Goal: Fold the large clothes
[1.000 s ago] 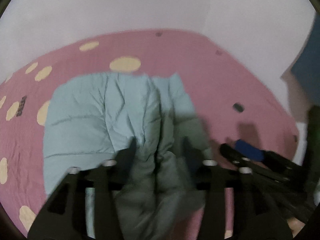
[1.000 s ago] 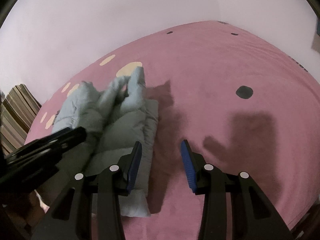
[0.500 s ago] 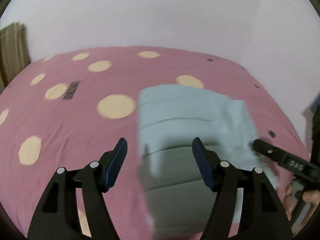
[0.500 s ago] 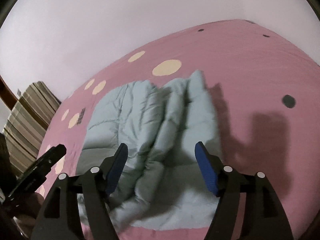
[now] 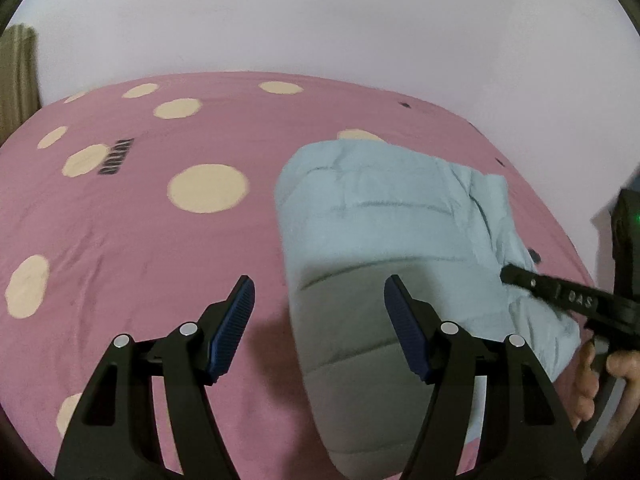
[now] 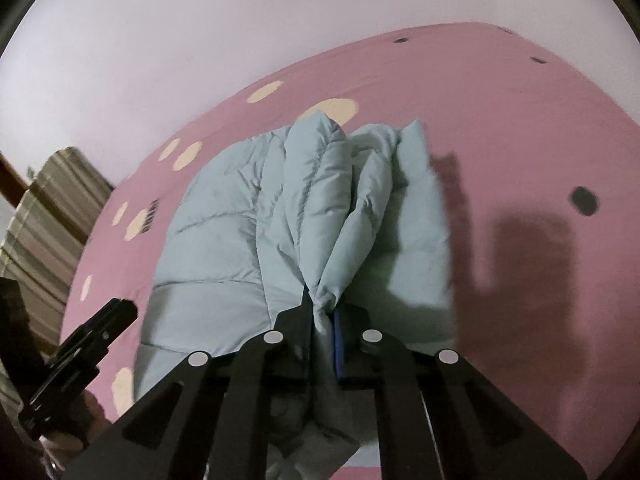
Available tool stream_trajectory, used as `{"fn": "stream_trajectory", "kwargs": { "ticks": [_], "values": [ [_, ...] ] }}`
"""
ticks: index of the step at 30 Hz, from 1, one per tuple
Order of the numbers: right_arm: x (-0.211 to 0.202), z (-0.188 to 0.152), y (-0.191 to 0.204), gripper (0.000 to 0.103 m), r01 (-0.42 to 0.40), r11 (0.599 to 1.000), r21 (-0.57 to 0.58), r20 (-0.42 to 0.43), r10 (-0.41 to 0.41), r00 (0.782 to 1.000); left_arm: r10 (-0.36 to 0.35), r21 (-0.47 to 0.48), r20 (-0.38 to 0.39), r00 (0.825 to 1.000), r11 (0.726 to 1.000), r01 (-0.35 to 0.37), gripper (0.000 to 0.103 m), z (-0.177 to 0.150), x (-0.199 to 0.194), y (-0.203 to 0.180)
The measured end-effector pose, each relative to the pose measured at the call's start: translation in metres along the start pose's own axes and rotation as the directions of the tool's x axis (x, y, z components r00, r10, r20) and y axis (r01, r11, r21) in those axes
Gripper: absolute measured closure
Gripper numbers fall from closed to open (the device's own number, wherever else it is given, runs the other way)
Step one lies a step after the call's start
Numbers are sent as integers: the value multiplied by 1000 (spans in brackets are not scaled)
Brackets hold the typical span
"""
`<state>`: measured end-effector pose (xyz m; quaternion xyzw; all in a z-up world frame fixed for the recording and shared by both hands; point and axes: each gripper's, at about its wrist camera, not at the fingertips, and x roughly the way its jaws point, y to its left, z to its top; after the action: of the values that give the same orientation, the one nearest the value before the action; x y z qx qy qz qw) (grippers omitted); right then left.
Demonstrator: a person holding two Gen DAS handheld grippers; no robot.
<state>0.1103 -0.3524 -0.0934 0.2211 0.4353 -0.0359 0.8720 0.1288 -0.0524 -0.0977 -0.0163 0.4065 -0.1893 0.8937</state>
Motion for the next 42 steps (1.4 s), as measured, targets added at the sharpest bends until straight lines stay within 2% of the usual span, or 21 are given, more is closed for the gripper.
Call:
{"fn": "stream_trajectory", "kwargs": {
  "ticks": [4,8,14,18,22,24,28,31,35,38,42],
  "values": [
    [4,-3,-31,95,51,998,33,-6,-50,999,-5,42,-42,999,999,6,36,-6,23,-24],
    [20,-11,-51,94,66,996,57,-38,-64,997,4,63,-93,996,998,2,33,-14,50,-38],
    [42,-22,-68,94,67,995,75,-54,-63,997,25,85,-124,992,996,-14,32,-22,71,-43],
    [44,-20,-68,93,58,995,78,-56,-54,997,24,78,-128,992,997,-14,32,-23,71,-40],
    [28,-18,-69,83,56,996,70,-38,-54,998,31,74,-124,992,997,-22,34,-18,61,-39],
    [16,-15,-66,82,73,995,67,-27,-71,997,29,73,-98,995,997,-22,35,-14,46,-41],
    [-20,-1,-52,82,119,992,36,69,-121,990,25,55,-35,999,998,-23,35,4,29,-40],
    [-30,19,-39,82,120,993,11,117,-120,986,47,38,-31,998,998,-46,35,23,36,-42],
    [-19,44,-28,82,115,993,-8,130,-113,985,65,6,-39,997,998,-65,34,47,57,-46],
    [4,55,-23,82,133,991,-26,113,-129,985,102,15,-53,993,995,-101,34,49,72,-48],
    [32,50,-25,82,163,986,-30,76,-160,984,113,-4,-96,989,994,-114,34,43,90,-41]
  ]
}}
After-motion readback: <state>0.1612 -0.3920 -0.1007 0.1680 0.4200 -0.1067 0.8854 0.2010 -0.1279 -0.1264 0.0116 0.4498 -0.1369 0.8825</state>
